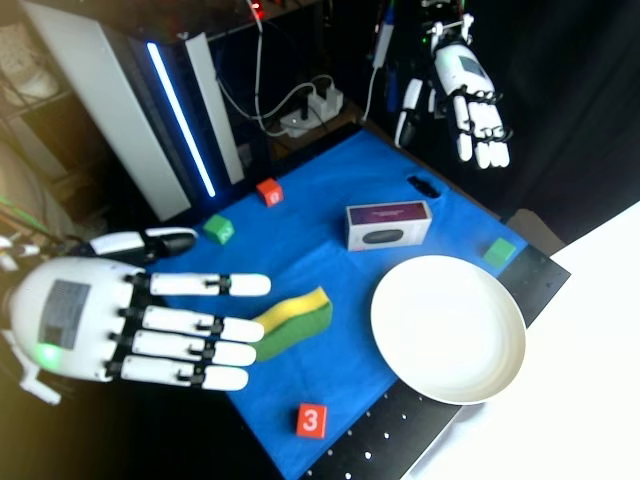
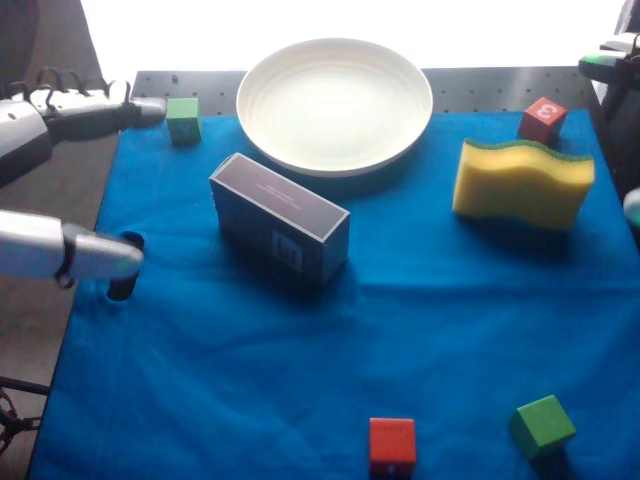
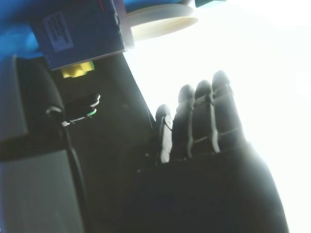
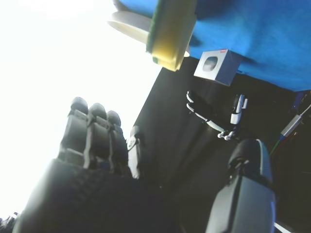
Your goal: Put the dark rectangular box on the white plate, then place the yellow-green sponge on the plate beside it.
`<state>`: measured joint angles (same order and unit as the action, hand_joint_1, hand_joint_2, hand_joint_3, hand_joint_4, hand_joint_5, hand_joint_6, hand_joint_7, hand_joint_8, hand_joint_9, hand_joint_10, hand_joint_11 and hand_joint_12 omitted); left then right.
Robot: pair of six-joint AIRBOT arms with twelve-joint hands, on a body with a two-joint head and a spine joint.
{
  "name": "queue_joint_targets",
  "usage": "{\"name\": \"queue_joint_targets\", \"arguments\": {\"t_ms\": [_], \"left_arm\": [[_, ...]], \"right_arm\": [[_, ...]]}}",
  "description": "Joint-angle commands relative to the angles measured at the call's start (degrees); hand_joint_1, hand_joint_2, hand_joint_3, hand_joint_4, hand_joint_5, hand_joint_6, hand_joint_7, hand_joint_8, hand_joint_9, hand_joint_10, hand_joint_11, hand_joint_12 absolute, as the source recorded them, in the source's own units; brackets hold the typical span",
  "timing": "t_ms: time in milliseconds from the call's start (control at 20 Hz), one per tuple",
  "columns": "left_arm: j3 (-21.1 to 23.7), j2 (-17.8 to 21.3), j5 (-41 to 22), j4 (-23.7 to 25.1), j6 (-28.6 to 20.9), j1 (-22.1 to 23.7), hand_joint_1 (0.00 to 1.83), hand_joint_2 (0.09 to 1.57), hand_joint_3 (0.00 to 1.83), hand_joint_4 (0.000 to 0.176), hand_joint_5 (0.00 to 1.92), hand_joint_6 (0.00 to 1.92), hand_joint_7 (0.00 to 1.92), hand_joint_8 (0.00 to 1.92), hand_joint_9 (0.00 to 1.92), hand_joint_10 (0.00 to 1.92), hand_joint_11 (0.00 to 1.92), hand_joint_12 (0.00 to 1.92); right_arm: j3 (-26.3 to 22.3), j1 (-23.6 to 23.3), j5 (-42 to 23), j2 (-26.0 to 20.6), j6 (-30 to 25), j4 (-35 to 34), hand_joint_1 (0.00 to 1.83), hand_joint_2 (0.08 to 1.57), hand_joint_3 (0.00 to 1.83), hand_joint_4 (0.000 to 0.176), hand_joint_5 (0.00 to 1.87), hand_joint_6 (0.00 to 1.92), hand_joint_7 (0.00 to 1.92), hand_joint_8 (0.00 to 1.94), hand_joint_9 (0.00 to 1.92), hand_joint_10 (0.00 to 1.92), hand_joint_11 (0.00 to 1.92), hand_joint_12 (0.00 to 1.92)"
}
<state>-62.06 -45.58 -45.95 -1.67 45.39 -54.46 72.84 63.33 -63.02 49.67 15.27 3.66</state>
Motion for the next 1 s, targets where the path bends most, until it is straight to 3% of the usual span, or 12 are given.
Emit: {"name": "queue_joint_targets", "arguments": {"t_ms": [0,150,250,300,450,500,600,650,750,850,900,950], "left_arm": [[-0.36,-0.32,-4.91,-1.03,0.42,0.66,0.72,0.95,0.0,0.054,0.29,0.0,0.25,0.0,0.16,0.0,0.0,0.3],[-1.58,-1.55,-2.18,-0.07,1.82,2.95,0.7,0.92,0.0,0.103,0.25,0.0,0.24,0.0,0.17,0.0,0.0,0.39],[-3.55,-3.61,-0.03,2.18,1.99,7.39,0.81,0.9,0.0,0.064,0.25,0.0,0.21,0.0,0.15,0.0,0.0,0.28],[-4.78,-5.07,2.21,3.88,1.99,10.16,0.81,0.88,0.0,0.066,0.24,0.0,0.19,0.0,0.13,0.0,0.0,0.25],[-8.03,-9.54,10.21,11.17,1.97,17.29,0.84,0.85,0.0,0.138,0.24,0.0,0.2,0.0,0.11,0.0,0.0,0.15],[-8.91,-10.93,12.82,13.84,1.88,19.4,0.89,0.84,0.0,0.096,0.29,0.01,0.22,0.0,0.12,0.0,0.0,0.09],[-10.49,-13.29,16.85,19.69,-0.29,22.51,0.86,0.86,0.0,0.126,0.29,0.0,0.22,0.0,0.12,0.0,0.0,0.08],[-11.66,-14.45,17.72,23.46,-4.09,23.7,0.84,0.87,0.01,0.124,0.31,0.01,0.23,0.01,0.15,0.01,0.02,0.08],[-13.36,-15.49,17.85,27.44,-10.07,24.04,0.85,0.85,0.0,0.113,0.3,0.0,0.29,0.0,0.26,0.0,0.0,0.5],[-13.72,-15.69,18.32,27.74,-10.3,24.04,0.82,0.86,0.0,0.109,0.34,0.0,0.38,0.0,0.36,0.01,0.09,0.64],[-13.76,-15.7,18.43,27.76,-10.3,24.04,0.84,0.9,0.0,0.095,0.36,0.0,0.44,0.0,0.4,0.01,0.08,0.65],[-13.78,-15.7,18.5,27.75,-10.3,24.04,0.88,0.92,0.0,0.05,0.42,0.01,0.56,0.01,0.48,0.01,0.12,0.66]], "right_arm": [[0.31,-0.72,-6.42,0.04,-0.31,-1.91,0.53,1.08,0.01,0.061,0.14,0.0,0.04,0.0,0.0,0.0,0.01,0.14],[0.49,-0.72,-6.03,0.05,-0.31,-1.62,0.6,1.08,0.0,0.063,0.15,0.0,0.04,0.0,0.0,0.0,0.0,0.14],[0.61,-0.72,-5.87,0.27,-0.31,-1.61,0.58,1.07,0.0,0.068,0.14,0.0,0.03,0.0,0.0,0.0,0.02,0.16],[0.7,-0.71,-5.83,0.53,-0.31,-1.49,0.57,1.08,0.0,0.062,0.14,0.0,0.03,0.0,0.0,0.0,0.02,0.16],[0.92,-0.71,-5.56,0.73,-0.55,-0.91,0.56,1.11,0.0,0.057,0.15,0.0,0.05,0.0,0.02,0.0,0.0,0.16],[1.0,-0.71,-5.56,0.75,-0.75,-0.77,0.58,1.11,0.0,0.053,0.17,0.01,0.06,0.0,0.02,0.0,0.0,0.15],[1.17,-0.71,-5.55,0.91,-0.92,-0.52,0.57,1.11,0.0,0.057,0.17,0.0,0.06,0.01,0.02,0.01,0.01,0.07],[1.22,-0.71,-5.55,0.99,-0.95,-0.46,0.57,1.11,0.0,0.055,0.18,0.0,0.08,0.01,0.04,0.02,0.01,0.07],[1.31,-0.71,-5.55,1.01,-1.1,-0.38,0.49,1.13,0.01,0.089,0.15,0.0,0.09,0.01,0.05,0.01,0.04,0.09],[1.42,-0.71,-5.55,1.01,-1.37,-0.37,0.47,1.13,0.01,0.114,0.13,0.0,0.08,0.0,0.03,0.0,0.01,0.08],[1.42,-0.71,-5.46,1.01,-1.45,-0.37,0.42,1.14,0.01,0.114,0.13,0.0,0.09,0.0,0.05,0.01,0.04,0.1],[1.42,-0.71,-5.41,1.01,-1.6,-0.37,0.42,1.14,0.01,0.107,0.12,0.0,0.08,0.0,0.04,0.0,0.03,0.1]]}}
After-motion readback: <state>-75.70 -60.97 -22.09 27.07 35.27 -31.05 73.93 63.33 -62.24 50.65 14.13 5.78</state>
